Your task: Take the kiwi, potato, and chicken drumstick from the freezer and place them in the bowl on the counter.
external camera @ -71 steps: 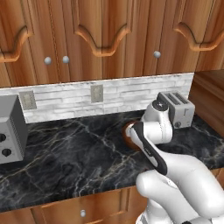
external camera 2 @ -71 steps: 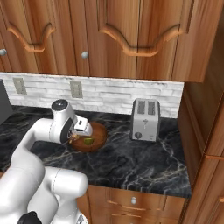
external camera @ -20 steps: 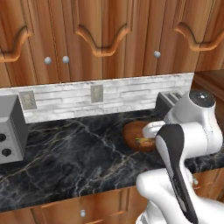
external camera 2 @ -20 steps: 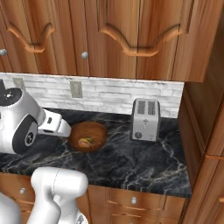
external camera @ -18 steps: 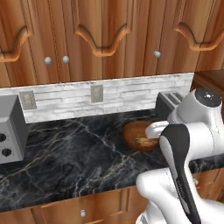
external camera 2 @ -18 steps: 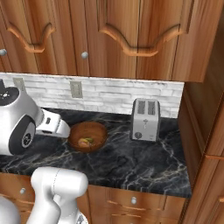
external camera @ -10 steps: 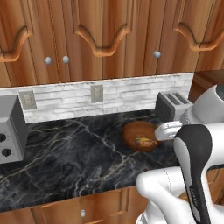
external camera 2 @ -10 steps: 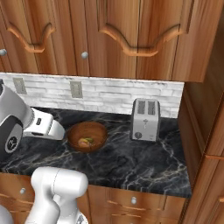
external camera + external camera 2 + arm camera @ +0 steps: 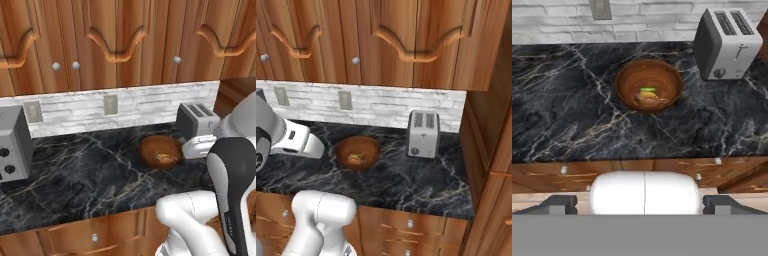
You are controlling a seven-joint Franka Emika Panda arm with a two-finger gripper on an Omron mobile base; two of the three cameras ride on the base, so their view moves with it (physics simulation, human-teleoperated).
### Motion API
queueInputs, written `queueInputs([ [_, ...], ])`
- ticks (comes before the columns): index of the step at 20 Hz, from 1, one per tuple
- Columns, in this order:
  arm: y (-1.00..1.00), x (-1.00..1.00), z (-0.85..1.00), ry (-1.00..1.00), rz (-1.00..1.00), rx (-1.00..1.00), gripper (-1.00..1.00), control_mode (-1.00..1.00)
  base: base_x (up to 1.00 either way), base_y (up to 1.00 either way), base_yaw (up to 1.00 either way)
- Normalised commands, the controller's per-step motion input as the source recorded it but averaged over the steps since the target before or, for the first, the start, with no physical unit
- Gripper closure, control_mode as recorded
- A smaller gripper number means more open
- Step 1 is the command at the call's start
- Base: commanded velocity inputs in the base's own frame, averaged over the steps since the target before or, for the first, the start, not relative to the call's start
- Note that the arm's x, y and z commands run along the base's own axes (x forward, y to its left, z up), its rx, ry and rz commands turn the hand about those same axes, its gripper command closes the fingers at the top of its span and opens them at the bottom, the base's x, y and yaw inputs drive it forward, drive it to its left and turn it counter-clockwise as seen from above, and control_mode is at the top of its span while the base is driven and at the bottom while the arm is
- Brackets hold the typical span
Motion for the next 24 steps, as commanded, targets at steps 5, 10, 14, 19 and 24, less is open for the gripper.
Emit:
queueInputs([
  [5,0.00,0.00,0.00,0.00,0.00,0.00,-1.00,1.00,-0.96,0.83,0.43],
  [10,0.00,0.00,0.00,0.00,0.00,0.00,-1.00,1.00,-0.33,0.77,0.88],
  [14,0.00,0.00,0.00,0.00,0.00,0.00,-1.00,1.00,0.11,0.00,0.92],
  [19,0.00,0.00,0.00,0.00,0.00,0.00,-1.00,1.00,0.33,0.00,0.91],
  [24,0.00,0.00,0.00,0.00,0.00,0.00,-1.00,1.00,0.55,-0.04,0.88],
])
